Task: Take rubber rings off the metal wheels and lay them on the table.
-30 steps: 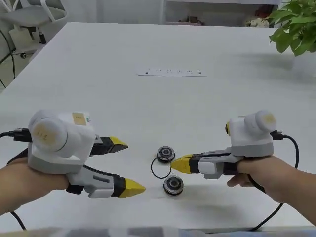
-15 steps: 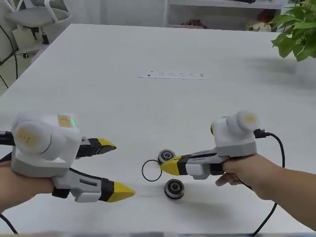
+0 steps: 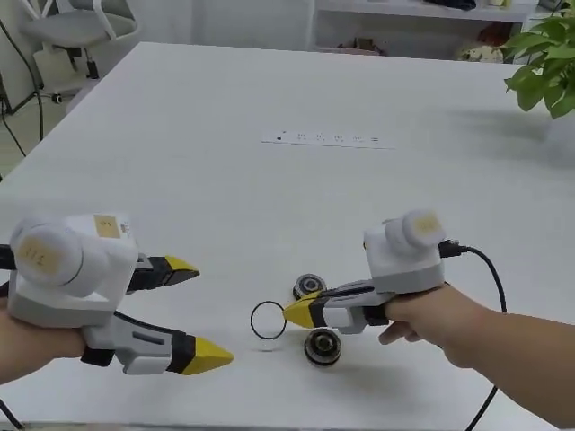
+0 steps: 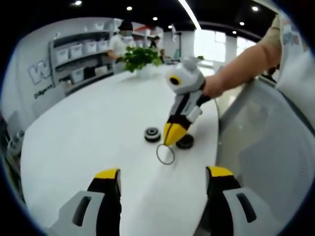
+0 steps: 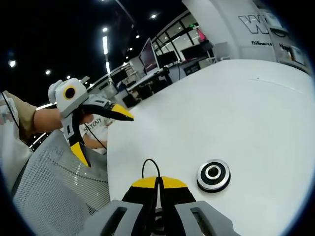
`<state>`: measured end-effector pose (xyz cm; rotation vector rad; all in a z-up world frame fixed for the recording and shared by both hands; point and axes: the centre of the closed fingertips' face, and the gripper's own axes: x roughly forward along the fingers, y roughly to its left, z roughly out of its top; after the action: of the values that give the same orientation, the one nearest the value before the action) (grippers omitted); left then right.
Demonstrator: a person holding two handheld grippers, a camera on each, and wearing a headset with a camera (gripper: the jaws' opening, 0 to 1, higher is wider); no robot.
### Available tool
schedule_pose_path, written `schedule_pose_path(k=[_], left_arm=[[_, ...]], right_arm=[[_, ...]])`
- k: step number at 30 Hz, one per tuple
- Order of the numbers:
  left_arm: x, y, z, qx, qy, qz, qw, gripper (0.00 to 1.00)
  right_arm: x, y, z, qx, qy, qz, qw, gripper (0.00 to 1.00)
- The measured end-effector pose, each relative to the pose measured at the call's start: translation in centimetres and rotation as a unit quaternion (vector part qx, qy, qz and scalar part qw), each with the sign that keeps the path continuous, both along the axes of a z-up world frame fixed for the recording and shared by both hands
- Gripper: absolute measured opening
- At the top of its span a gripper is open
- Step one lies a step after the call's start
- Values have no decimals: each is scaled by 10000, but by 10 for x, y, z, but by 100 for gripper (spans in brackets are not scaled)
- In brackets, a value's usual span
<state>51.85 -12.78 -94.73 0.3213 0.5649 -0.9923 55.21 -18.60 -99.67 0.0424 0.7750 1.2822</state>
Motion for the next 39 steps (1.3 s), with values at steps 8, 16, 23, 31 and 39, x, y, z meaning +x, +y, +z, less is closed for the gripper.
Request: schedule_pose_path(k=[8,16,23,31,39], left_arm=[[-3,2,0,24,9,1,10000,71],[-2,3,0,66,6,-6,10000,71],[0,1,2,89,-3,-55,9999,70],[2,-8,4,93,-9,-160,9998,70],[5,-19,5,143,-23,-332,9993,69]], right_arm=[[2,-1,-6,-180,-197,55,9996,0],[1,-1,-4,-185,-326,138,9992,8],[2,-5,3,-97,-377,121,9992,15],[-1,-11,13,-13,-498,149,9986,20],[-1,-25,19,82,-566,71,9983,22]])
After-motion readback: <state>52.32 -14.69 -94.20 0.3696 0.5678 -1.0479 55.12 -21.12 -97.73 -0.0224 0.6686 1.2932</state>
